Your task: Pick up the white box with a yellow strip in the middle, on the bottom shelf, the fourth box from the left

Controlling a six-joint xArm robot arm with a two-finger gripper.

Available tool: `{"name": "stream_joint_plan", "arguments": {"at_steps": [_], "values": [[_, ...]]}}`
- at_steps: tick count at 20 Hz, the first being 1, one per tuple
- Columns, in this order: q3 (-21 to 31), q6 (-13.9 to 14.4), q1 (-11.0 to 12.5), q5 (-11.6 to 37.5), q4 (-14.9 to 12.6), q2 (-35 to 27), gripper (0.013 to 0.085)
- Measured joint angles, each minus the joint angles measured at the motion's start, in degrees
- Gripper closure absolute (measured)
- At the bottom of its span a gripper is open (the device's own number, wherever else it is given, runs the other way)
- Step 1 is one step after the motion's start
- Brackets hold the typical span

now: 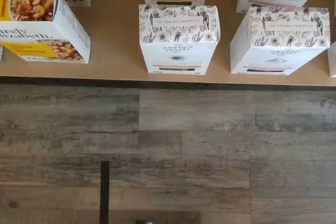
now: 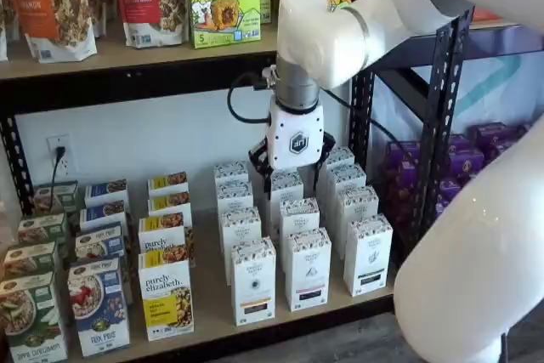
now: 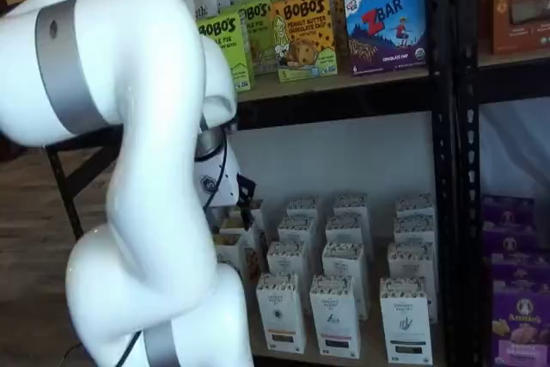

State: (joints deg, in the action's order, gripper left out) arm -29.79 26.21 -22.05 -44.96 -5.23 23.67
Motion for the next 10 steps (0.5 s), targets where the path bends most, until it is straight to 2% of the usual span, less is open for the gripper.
{"name": "stream_joint_plan", "arguments": {"at_steps": [10], "values": [[-0.3,3.3,-0.2,5.4,-3.6,-7.0,0.013]]}}
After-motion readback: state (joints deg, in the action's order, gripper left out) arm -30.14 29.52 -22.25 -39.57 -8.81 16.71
